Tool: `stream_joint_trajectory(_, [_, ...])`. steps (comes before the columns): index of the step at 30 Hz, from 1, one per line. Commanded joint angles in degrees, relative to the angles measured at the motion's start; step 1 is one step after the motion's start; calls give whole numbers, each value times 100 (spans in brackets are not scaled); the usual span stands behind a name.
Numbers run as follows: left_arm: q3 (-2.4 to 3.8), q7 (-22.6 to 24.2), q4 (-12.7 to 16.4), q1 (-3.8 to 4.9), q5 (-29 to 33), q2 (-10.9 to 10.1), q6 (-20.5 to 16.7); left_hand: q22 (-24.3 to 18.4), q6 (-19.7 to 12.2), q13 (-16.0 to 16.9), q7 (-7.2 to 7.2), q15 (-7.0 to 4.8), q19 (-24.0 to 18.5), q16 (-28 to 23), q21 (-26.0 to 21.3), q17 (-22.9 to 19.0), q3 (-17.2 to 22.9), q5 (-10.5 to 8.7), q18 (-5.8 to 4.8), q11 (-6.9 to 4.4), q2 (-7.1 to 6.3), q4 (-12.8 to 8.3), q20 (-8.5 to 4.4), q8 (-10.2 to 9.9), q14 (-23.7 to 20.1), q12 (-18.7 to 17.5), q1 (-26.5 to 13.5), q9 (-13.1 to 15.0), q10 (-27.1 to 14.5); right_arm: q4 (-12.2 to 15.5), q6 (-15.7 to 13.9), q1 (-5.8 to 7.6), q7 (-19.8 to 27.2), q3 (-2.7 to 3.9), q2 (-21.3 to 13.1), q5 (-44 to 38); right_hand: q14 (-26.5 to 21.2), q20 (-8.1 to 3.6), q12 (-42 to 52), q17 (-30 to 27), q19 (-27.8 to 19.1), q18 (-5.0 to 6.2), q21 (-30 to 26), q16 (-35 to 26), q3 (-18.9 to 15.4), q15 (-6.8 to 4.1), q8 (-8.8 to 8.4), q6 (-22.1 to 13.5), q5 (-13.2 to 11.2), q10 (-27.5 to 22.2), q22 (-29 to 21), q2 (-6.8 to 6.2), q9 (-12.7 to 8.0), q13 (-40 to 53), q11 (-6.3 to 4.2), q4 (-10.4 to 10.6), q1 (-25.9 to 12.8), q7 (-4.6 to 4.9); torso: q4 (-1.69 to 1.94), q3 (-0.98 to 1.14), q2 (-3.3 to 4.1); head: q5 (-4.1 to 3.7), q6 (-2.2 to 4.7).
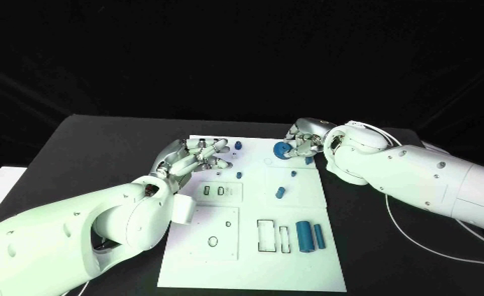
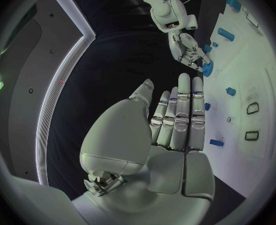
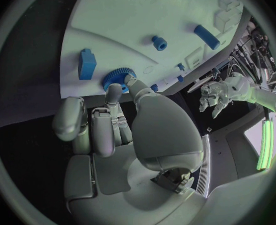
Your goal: Assemble the parts on the task board
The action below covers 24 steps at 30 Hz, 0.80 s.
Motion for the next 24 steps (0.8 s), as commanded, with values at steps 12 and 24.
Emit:
stream_joint_trajectory(12, [4,19,-8,6,-2,13,116,-6,-46,-9,6,11,-12,26,-7,15,11,-4,108,0,14,-31,30,11,-51,32,69,3,-34,-16,157,-29,4,-16,37,-74,366,-8,242,105,105,-76,104,84,-5,27,63,129,27,122,157,103,18,262,-20,57,12,-9,1,0,0,10,-12])
stream_joint_trajectory(24, [4,19,-17,6,-2,17,121,-6,-47,-10,7,10,-13,30,-7,19,19,-3,108,-1,16,-41,29,12,-56,36,79,3,-36,178,-849,-55,118,-16,39,-664,405,-117,1609,359,309,-158,383,244,437,-103,316,776,-142,823,646,390,143,1658,-184,-72,333,-198,2,2,2,7,-7])
